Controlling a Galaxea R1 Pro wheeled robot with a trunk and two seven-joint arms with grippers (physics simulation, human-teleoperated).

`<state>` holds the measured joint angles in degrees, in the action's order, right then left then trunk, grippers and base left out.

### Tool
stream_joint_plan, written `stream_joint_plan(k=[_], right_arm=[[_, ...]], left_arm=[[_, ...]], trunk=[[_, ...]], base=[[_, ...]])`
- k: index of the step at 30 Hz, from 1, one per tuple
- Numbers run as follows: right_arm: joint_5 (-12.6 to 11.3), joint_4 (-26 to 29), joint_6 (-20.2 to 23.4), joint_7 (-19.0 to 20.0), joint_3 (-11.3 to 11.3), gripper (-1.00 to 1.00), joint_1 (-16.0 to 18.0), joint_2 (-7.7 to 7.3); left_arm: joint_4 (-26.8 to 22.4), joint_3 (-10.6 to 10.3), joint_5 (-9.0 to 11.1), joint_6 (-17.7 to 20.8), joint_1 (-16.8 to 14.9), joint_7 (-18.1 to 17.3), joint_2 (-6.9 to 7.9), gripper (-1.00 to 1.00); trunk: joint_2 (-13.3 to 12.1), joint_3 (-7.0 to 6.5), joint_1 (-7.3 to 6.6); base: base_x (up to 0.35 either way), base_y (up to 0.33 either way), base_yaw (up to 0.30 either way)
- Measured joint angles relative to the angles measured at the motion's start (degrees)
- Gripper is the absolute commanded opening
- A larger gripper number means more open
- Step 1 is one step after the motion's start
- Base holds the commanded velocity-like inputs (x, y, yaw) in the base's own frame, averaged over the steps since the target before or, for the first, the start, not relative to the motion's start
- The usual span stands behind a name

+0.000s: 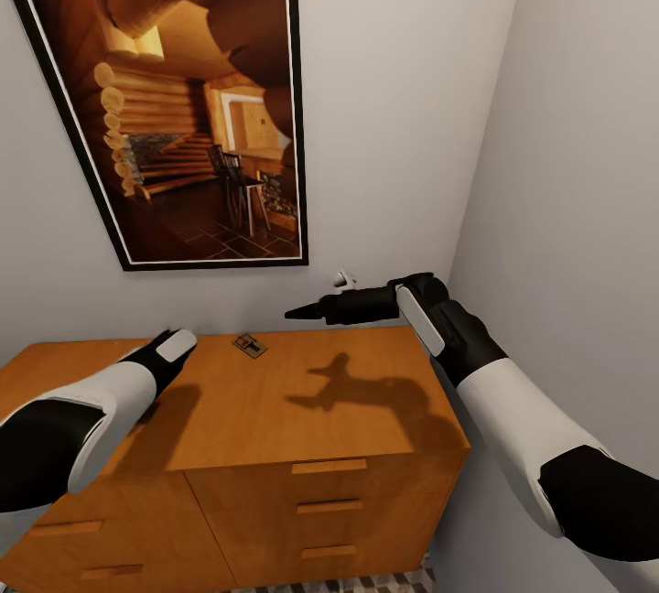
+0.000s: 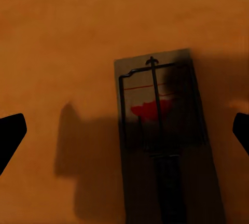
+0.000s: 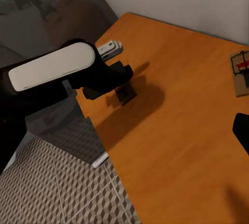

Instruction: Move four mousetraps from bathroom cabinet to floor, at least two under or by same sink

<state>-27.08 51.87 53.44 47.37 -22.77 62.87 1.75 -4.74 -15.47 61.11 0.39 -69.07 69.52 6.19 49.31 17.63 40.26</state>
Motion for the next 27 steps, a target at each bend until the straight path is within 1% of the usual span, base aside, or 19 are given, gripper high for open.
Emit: stream_joint_plan(k=[23,27], right_arm=[[0.0,0.09,0.06,-0.23,0.0,1.0,0.0,0.02],[-0.04,0.09,0.04,-0.87,0.0,1.0,0.0,0.04]], left_arm=[[0.02,0.13,0.31,0.0,1.76,-0.83,-0.07,1.0],[0.03,-0.87,0.09,0.06,2.09,-1.9,-0.09,1.0]], trunk=[[0.0,0.0,0.0],[0.02,-0.02,-0.01]], base=[[0.0,0.0,0.0],[0.0,0.0,0.0]])
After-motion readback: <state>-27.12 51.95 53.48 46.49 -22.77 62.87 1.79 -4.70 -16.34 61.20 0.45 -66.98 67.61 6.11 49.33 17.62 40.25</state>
